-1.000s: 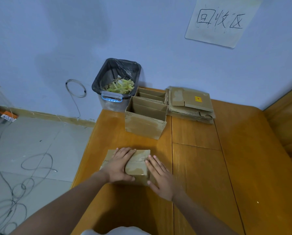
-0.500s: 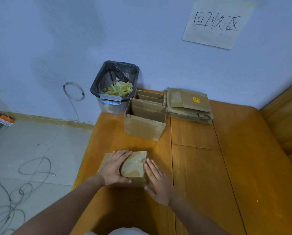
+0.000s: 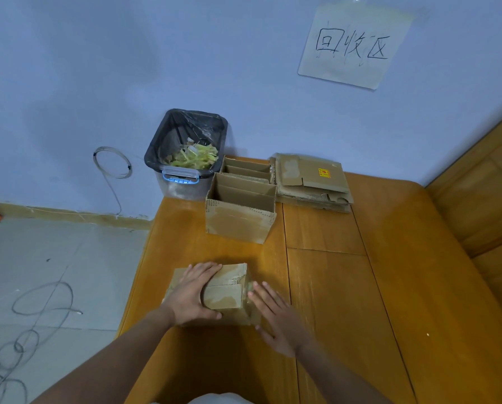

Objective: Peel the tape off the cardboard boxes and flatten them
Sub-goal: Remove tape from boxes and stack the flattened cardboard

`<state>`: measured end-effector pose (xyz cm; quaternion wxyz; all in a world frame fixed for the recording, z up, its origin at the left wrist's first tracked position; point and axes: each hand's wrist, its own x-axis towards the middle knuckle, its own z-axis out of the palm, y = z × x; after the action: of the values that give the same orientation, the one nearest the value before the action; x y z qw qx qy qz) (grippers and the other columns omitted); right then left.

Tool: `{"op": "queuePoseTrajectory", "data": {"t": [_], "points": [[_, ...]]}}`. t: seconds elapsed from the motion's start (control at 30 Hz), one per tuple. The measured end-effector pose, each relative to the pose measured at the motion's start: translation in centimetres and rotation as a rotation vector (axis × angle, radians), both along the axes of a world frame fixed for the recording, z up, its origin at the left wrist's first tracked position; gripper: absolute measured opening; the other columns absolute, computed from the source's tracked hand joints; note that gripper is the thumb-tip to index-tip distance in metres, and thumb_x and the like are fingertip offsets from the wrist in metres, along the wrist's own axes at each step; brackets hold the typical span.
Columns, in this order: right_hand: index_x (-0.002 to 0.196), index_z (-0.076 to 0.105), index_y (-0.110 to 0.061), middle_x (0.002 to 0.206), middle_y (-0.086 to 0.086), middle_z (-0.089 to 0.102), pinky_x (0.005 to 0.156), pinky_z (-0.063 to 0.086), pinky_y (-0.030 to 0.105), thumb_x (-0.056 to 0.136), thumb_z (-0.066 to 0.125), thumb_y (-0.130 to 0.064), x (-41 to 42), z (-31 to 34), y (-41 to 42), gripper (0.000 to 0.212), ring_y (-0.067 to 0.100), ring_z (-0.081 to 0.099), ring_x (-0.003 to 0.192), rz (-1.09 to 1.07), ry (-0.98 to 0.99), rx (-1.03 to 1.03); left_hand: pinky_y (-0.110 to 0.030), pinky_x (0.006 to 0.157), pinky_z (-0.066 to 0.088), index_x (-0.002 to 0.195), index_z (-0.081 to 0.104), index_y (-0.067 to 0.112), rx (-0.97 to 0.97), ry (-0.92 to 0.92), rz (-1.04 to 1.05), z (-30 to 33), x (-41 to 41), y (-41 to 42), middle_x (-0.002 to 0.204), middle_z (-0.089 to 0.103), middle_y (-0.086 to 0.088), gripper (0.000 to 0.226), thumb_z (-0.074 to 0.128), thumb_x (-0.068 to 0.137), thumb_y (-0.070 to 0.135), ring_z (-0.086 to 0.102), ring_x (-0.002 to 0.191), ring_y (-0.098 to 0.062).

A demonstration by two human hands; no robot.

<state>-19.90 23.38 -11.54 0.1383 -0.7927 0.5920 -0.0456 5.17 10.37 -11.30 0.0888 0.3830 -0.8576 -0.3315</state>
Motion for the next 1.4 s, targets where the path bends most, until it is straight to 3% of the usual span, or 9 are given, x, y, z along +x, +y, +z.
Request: {"op": "queuePoseTrajectory", "data": {"t": [0.1,0.4,0.57,0.63,0.73,0.8,0.9,1.1,1.4], "points": [[0.153,0.005,-0.027,0.161,-0.007,0.000,0.118,0.009,0.047,0.098,0.036,-0.044,-0.3,-0.1,0.3,0.065,0.018,-0.006,0.148,0.001,0.032,0.005,-0.033,0.117,-0.013,0.151,0.017,0.030,0.013,0.010,0.003,0.1,0.2,0.0,0.153,0.023,0.009,0.112,0.077,0.063,0.064,0.013,0.143,-0.009],[0.149,0.027,-0.022,0.153,-0.002,0.034,0.106,0.038,0.040,0.087,0.047,-0.044,-0.2,1.2,1.1,0.069,0.023,0.029,0.142,-0.001,0.137,-0.045,-0.034,0.117,-0.010,0.152,0.017,0.030,0.028,0.035,0.007,0.3,0.5,-0.2,0.153,0.023,0.009,0.114,0.074,0.060,0.069,0.014,0.143,-0.010],[0.147,0.032,-0.021,0.147,-0.003,0.043,0.087,0.055,0.030,0.085,0.046,-0.045,-0.2,2.1,1.2,0.067,0.019,0.036,0.138,-0.105,0.075,-0.030,-0.037,0.119,-0.004,0.152,0.018,0.028,0.065,0.041,0.042,0.7,1.2,-1.1,0.154,0.023,0.009,0.119,0.063,0.055,0.078,0.015,0.143,-0.012],[0.152,0.016,-0.027,0.155,-0.001,0.028,0.099,0.048,0.033,0.091,0.040,-0.046,0.4,2.5,0.1,0.068,0.020,0.025,0.143,-0.117,0.021,-0.036,-0.037,0.118,-0.005,0.152,0.017,0.028,0.054,0.012,0.017,0.8,1.0,-1.1,0.154,0.022,0.009,0.119,0.063,0.055,0.078,0.015,0.143,-0.011],[0.146,-0.015,-0.046,0.160,-0.009,-0.007,0.111,0.023,0.036,0.093,0.026,-0.056,1.8,2.3,-1.5,0.067,0.013,0.000,0.146,-0.118,-0.035,0.021,-0.036,0.117,-0.007,0.152,0.017,0.028,0.021,0.000,0.004,0.6,0.3,-0.7,0.154,0.023,0.008,0.117,0.063,0.056,0.076,0.014,0.143,-0.011],[0.142,-0.023,-0.050,0.158,-0.013,-0.019,0.112,0.012,0.038,0.092,0.022,-0.059,2.7,2.0,-2.2,0.068,0.010,-0.014,0.144,-0.121,-0.059,0.036,-0.037,0.117,-0.005,0.152,0.016,0.029,0.017,0.003,0.015,0.3,0.3,-0.5,0.154,0.023,0.007,0.117,0.062,0.056,0.077,0.015,0.143,-0.012],[0.144,-0.024,-0.043,0.157,-0.014,-0.022,0.119,0.005,0.041,0.094,0.025,-0.059,3.7,1.3,-2.4,0.072,0.006,-0.022,0.143,-0.123,-0.056,0.036,-0.039,0.118,-0.002,0.151,0.018,0.029,0.023,0.028,0.028,0.2,0.8,-0.6,0.153,0.025,0.007,0.116,0.062,0.056,0.078,0.018,0.143,-0.013],[0.145,-0.023,-0.039,0.157,-0.017,-0.022,0.117,0.020,0.040,0.093,0.024,-0.059,3.7,0.3,-1.9,0.073,0.005,-0.016,0.145,-0.148,-0.083,0.041,-0.040,0.119,0.000,0.149,0.019,0.032,0.066,0.070,0.037,0.4,1.2,-0.6,0.147,0.025,0.014,0.114,0.066,0.055,0.075,0.019,0.141,-0.011],[0.147,-0.010,-0.041,0.156,-0.019,-0.014,0.113,0.021,0.036,0.097,0.028,-0.052,2.1,0.8,-1.4,0.064,0.005,-0.006,0.142,-0.099,-0.063,0.055,-0.039,0.119,-0.002,0.147,0.014,0.037,0.102,0.058,0.036,0.8,1.1,-0.9,0.145,0.021,0.019,0.112,0.066,0.055,0.076,0.017,0.141,-0.010]]}}
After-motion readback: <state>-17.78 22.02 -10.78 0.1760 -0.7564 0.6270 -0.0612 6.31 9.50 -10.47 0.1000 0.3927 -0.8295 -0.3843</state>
